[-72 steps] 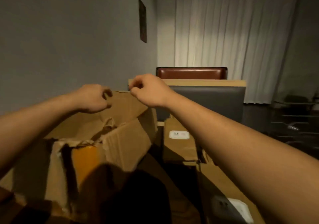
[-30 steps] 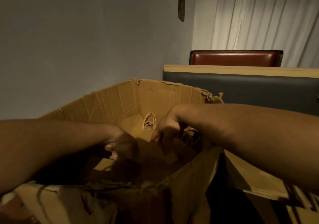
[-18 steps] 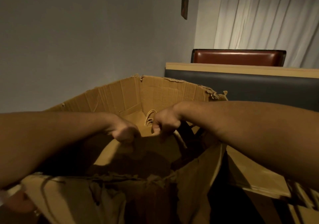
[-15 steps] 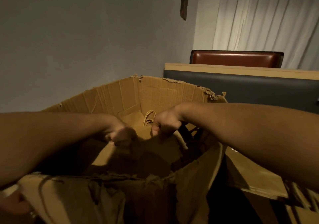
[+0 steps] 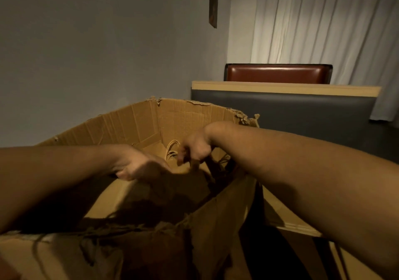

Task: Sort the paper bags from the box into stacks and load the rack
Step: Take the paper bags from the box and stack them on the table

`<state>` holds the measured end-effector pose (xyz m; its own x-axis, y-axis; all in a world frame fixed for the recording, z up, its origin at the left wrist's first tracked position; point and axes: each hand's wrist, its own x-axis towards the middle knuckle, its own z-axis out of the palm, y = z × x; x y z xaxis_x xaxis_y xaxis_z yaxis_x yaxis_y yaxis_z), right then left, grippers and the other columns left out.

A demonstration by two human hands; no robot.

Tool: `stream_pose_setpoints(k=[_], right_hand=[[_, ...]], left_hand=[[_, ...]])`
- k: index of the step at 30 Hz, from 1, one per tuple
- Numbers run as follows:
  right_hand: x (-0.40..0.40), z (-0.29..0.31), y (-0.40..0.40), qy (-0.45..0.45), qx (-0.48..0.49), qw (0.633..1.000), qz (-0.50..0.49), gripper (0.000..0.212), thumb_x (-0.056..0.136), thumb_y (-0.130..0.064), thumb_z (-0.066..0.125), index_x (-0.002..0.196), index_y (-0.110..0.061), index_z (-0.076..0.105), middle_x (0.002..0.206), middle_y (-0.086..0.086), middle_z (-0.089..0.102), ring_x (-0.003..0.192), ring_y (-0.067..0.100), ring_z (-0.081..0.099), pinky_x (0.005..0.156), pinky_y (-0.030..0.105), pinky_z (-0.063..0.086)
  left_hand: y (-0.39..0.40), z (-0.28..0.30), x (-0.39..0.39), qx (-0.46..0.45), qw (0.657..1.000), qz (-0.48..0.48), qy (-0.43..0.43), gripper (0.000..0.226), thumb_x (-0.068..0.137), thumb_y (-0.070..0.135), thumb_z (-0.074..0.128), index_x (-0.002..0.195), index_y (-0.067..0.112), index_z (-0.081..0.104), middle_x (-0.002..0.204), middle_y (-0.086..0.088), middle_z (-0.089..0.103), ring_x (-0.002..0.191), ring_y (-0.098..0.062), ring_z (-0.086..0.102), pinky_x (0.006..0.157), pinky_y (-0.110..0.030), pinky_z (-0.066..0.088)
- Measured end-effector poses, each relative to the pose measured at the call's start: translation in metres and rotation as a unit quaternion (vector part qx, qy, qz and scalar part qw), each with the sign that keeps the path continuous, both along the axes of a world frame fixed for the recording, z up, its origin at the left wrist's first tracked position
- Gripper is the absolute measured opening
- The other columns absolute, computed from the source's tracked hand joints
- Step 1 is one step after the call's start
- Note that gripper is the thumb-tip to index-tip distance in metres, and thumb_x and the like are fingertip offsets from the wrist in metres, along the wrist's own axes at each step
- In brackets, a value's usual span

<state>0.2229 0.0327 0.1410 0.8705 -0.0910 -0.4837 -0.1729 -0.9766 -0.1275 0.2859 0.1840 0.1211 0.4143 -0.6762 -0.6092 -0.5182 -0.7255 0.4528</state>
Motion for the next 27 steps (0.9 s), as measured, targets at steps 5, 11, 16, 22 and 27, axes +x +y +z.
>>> stream_pose_setpoints(k=[5, 11, 16, 22, 27], right_hand=[[-0.045, 0.041, -0.010, -0.374, -0.001, 0.926, -0.061, 0.066, 0.091, -0.017, 0.060, 0.150, -0.027, 0.034, 0.154, 0.007, 0.032, 0.137, 0.030, 0.039, 0.112, 0.041, 0.039], [-0.118, 0.076, -0.003, -0.485, 0.274, 0.800, -0.223, 0.077, 0.088, -0.048, 0.067, 0.147, -0.019, 0.028, 0.138, 0.008, 0.050, 0.120, 0.024, 0.055, 0.104, 0.041, 0.046], [-0.183, 0.099, 0.015, -0.491, 0.519, 0.665, -0.217, 0.062, 0.085, -0.031, 0.076, 0.134, -0.016, 0.040, 0.121, 0.009, 0.062, 0.108, 0.026, 0.066, 0.090, 0.046, 0.056], [-0.272, 0.092, -0.017, -0.542, 0.560, 0.572, -0.256, 0.027, 0.089, -0.014, 0.071, 0.113, -0.004, 0.067, 0.109, 0.014, 0.073, 0.104, 0.031, 0.070, 0.091, 0.045, 0.057], [-0.357, 0.028, -0.086, -0.573, 0.471, 0.554, -0.380, 0.023, 0.092, -0.021, 0.068, 0.109, -0.006, 0.070, 0.100, 0.012, 0.076, 0.088, 0.026, 0.074, 0.079, 0.039, 0.060]], left_hand=[[0.019, 0.065, -0.003, -0.187, 0.979, 0.022, -0.073, 0.025, 0.085, 0.012, 0.070, 0.110, 0.011, 0.070, 0.108, -0.008, 0.074, 0.100, -0.025, 0.071, 0.091, -0.041, 0.056], [0.046, 0.147, -0.033, -0.454, 0.862, 0.192, -0.117, 0.041, 0.066, 0.040, 0.087, 0.086, 0.011, 0.067, 0.071, -0.013, 0.065, 0.059, -0.024, 0.055, 0.057, -0.031, 0.046], [0.032, 0.187, -0.121, -0.611, 0.764, 0.198, -0.053, 0.011, 0.088, 0.010, 0.069, 0.097, 0.014, 0.069, 0.083, -0.002, 0.073, 0.059, -0.013, 0.068, 0.047, -0.017, 0.048], [-0.018, 0.145, -0.204, -0.660, 0.730, 0.166, 0.064, 0.018, 0.098, 0.020, 0.057, 0.111, 0.013, 0.067, 0.097, -0.004, 0.075, 0.078, -0.017, 0.073, 0.066, -0.030, 0.059], [-0.066, 0.047, -0.245, -0.602, 0.759, 0.186, 0.163, 0.022, 0.097, 0.018, 0.055, 0.116, 0.014, 0.067, 0.103, -0.005, 0.076, 0.092, -0.022, 0.073, 0.084, -0.039, 0.057]])
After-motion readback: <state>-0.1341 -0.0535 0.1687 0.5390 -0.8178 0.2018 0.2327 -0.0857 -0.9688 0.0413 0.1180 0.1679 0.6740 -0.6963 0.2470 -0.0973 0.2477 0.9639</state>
